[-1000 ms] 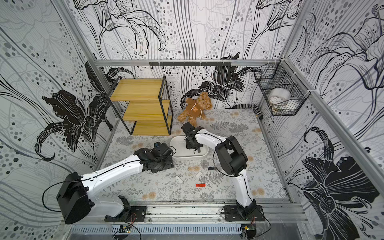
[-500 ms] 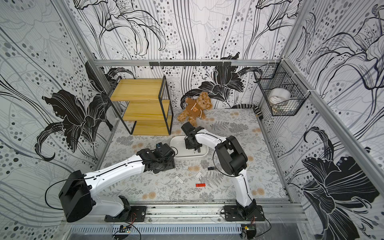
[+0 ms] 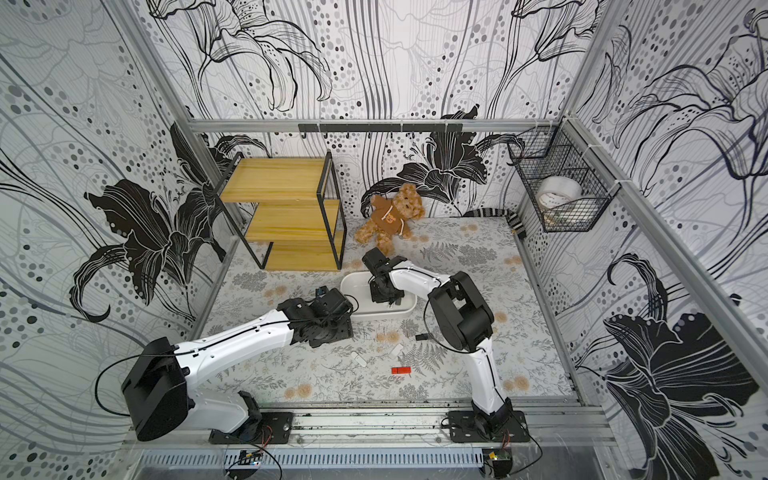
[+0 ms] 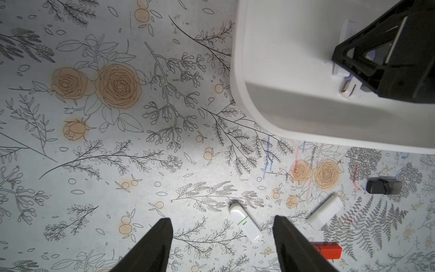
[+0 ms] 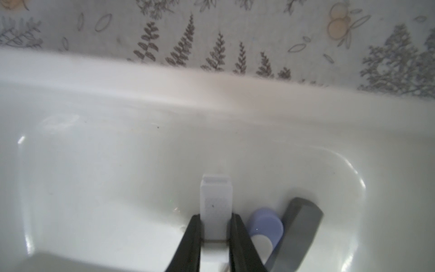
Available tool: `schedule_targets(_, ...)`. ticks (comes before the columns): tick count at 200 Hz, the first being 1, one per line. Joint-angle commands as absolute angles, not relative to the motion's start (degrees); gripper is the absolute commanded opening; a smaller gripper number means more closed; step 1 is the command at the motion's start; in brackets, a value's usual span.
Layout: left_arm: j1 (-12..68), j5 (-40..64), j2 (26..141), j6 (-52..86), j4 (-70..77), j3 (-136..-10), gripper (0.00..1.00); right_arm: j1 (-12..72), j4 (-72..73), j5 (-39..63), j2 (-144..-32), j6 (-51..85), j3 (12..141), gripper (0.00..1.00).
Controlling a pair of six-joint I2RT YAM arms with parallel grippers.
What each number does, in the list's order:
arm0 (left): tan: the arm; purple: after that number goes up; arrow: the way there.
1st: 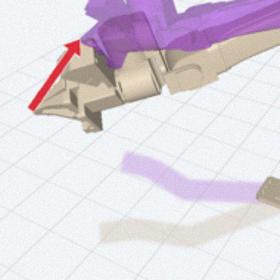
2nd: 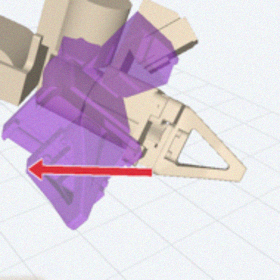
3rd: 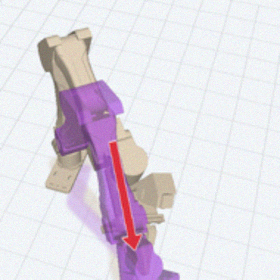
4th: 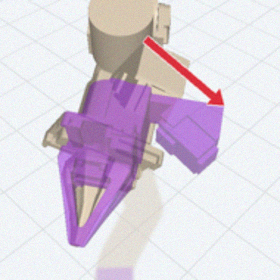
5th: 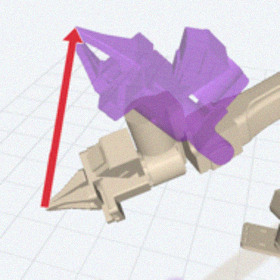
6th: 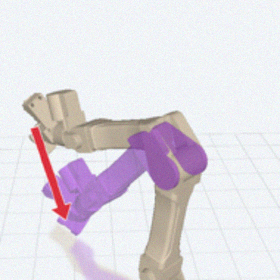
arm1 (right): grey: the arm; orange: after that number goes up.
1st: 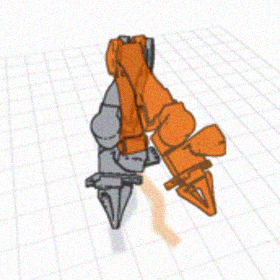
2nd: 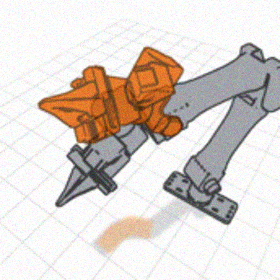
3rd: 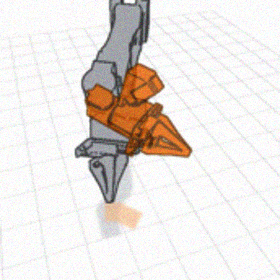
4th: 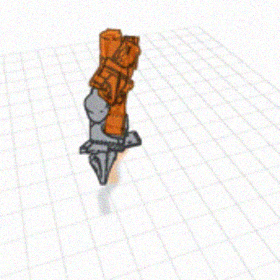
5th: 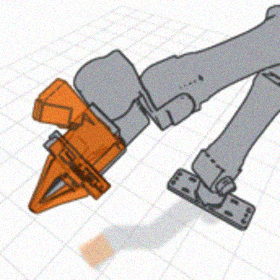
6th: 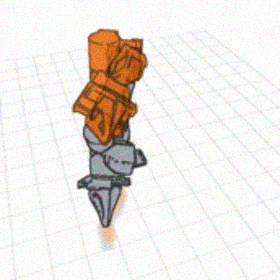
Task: Put the usb flash drive into the storage box
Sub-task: Place the USB flash in the storage box, then pick up the USB flash from the center of the board.
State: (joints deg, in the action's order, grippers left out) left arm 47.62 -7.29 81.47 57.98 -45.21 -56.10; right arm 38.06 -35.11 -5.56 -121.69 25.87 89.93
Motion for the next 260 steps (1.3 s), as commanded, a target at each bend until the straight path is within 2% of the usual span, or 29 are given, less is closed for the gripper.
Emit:
schedule_targets(1, 49.2, -5.4, 83.3, 59.9, -42.1, -55.5, 0.73, 38.2, -37.6, -5.9, -123.2, 25.9, 89.3, 0.24)
schedule_targets(9, 50.0, -5.1, 84.0, 60.6, -41.9, -55.5, 0.73, 38.2, -37.4, -5.8, -123.0, 25.7, 89.1, 0.40)
schedule_targets(22, 51.2, -4.8, 85.3, 61.5, -41.6, -55.5, 0.73, 38.3, -37.3, -6.1, -122.7, 25.6, 89.3, 0.54)
schedule_targets(45, 53.2, -4.2, 86.9, 63.3, -40.3, -54.9, 0.74, 38.2, -37.0, -6.5, -121.6, 25.1, 89.7, 0.62)
schedule_targets(97, 56.1, -3.7, 90.2, 66.3, -37.8, -53.3, 0.74, 37.8, -35.3, -10.7, -112.1, 26.2, 88.4, 0.64)
schedule_targets(172, 58.6, -3.4, 98.2, 65.3, -38.8, -56.7, 0.66, 35.0, -37.9, -15.2, -101.3, 25.9, 86.0, 0.63)
schedule_targets(194, 58.8, -2.9, 100.2, 63.9, -40.5, -59.0, 0.59, 34.8, -38.2, -15.8, -99.5, 26.3, 83.6, 0.63)
schedule_targets(232, 59.0, -2.9, 101.8, 61.9, -43.9, -61.5, 0.41, 34.9, -38.6, -16.9, -96.1, 27.7, 79.0, 0.63)
schedule_targets(260, 59.0, -2.7, 102.0, 61.2, -45.6, -61.7, 0.31, 33.1, -39.0, -16.4, -93.2, 31.0, 74.8, 0.64)
